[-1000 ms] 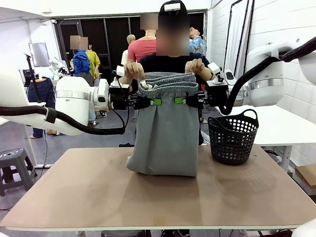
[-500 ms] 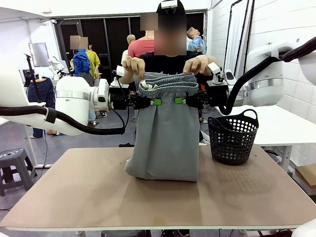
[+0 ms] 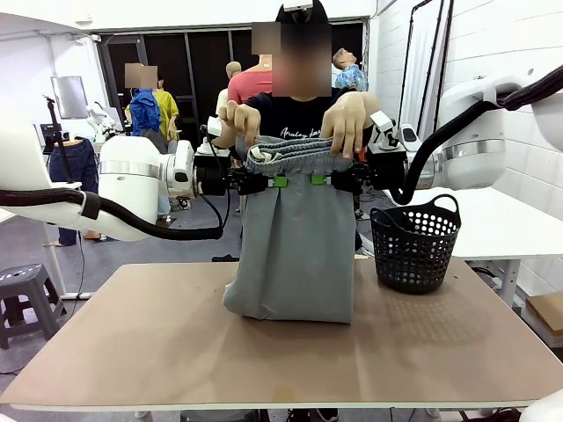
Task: Fold the training pants.
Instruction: Release the ends of the Training pants and then grab the overlapped ends.
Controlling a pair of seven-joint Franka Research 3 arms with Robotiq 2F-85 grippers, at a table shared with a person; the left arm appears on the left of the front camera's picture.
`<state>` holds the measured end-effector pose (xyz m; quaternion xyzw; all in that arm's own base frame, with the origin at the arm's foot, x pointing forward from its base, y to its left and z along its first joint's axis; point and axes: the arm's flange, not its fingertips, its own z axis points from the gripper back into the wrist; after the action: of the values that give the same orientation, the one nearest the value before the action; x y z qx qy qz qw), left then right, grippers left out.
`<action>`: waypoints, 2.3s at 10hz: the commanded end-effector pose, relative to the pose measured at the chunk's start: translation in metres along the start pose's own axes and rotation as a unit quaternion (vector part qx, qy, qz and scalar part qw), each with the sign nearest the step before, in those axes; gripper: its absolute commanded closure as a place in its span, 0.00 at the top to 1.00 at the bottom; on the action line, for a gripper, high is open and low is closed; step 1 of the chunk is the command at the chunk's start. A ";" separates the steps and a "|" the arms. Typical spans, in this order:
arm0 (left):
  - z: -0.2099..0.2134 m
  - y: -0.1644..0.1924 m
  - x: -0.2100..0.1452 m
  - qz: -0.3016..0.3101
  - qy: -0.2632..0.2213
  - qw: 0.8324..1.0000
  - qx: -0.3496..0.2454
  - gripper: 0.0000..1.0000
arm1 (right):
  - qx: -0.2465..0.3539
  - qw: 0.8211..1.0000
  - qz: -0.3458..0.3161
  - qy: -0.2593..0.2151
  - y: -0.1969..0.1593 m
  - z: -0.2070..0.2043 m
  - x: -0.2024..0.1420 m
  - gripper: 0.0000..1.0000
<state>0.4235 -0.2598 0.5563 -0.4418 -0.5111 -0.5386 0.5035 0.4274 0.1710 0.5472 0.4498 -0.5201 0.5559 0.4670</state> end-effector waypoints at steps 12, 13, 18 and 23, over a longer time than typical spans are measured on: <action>0.000 -0.001 0.003 -0.005 -0.002 1.000 0.000 0.00 | -0.003 1.000 0.003 -0.010 0.005 0.000 0.001 0.00; 0.000 -0.001 0.003 -0.005 -0.002 1.000 0.000 0.00 | -0.003 1.000 0.003 -0.010 0.005 0.000 0.001 0.00; 0.000 -0.001 0.003 -0.005 -0.002 1.000 0.000 0.00 | -0.003 1.000 0.003 -0.010 0.005 0.000 0.001 0.00; 0.000 -0.001 0.003 -0.005 -0.002 1.000 0.000 0.00 | -0.003 1.000 0.003 -0.010 0.005 0.000 0.001 0.00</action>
<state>0.4222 -0.2614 0.5569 -0.4417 -0.5106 -0.5402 0.5023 0.4276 0.1703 0.5470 0.4495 -0.5203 0.5555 0.4676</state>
